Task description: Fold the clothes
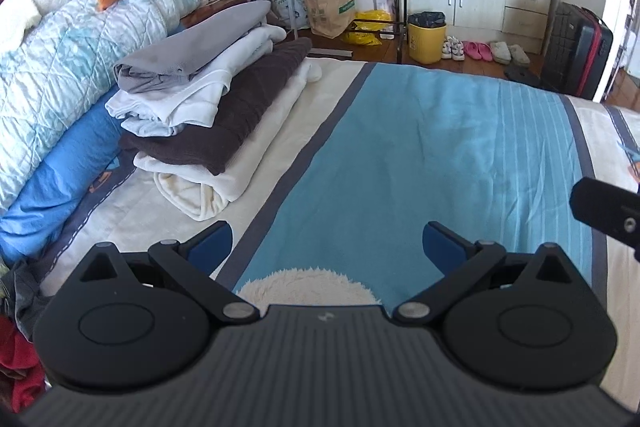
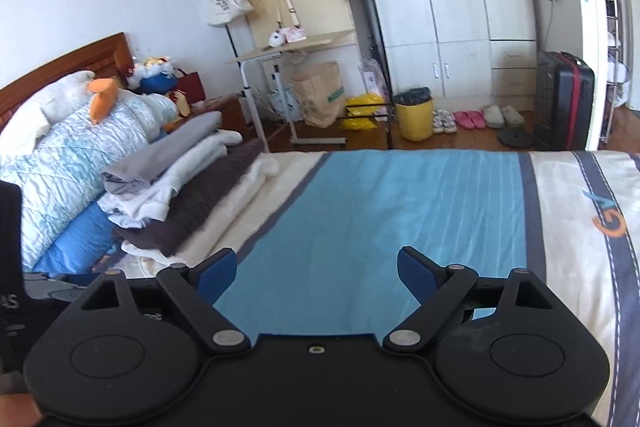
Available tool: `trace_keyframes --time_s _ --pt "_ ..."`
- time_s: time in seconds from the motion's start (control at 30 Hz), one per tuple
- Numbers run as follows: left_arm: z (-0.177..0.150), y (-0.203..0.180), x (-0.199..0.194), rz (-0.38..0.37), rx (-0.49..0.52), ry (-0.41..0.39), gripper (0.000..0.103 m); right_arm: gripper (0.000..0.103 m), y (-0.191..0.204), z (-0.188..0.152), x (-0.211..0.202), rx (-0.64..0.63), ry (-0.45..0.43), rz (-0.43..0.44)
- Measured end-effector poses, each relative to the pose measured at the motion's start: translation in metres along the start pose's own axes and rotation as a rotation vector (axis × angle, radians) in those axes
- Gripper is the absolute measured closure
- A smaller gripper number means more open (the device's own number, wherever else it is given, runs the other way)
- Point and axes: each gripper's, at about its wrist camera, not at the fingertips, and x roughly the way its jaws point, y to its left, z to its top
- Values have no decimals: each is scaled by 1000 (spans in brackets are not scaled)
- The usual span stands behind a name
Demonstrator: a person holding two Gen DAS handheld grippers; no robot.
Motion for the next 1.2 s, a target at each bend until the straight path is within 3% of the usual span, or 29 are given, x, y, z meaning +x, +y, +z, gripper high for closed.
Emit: trace_keyframes --time_s 0.23,0.5,1.2 --pt "-3 -4 -1 13 56 5 0 12 3 -5 -2 -18 -8 -34" --pt "4 -2 -2 6 27 3 0 12 2 -9 -2 -17 -23 -36" --pt "1 -18 -5 -3 77 20 0 12 -26 -15 -3 63 -12 -67"
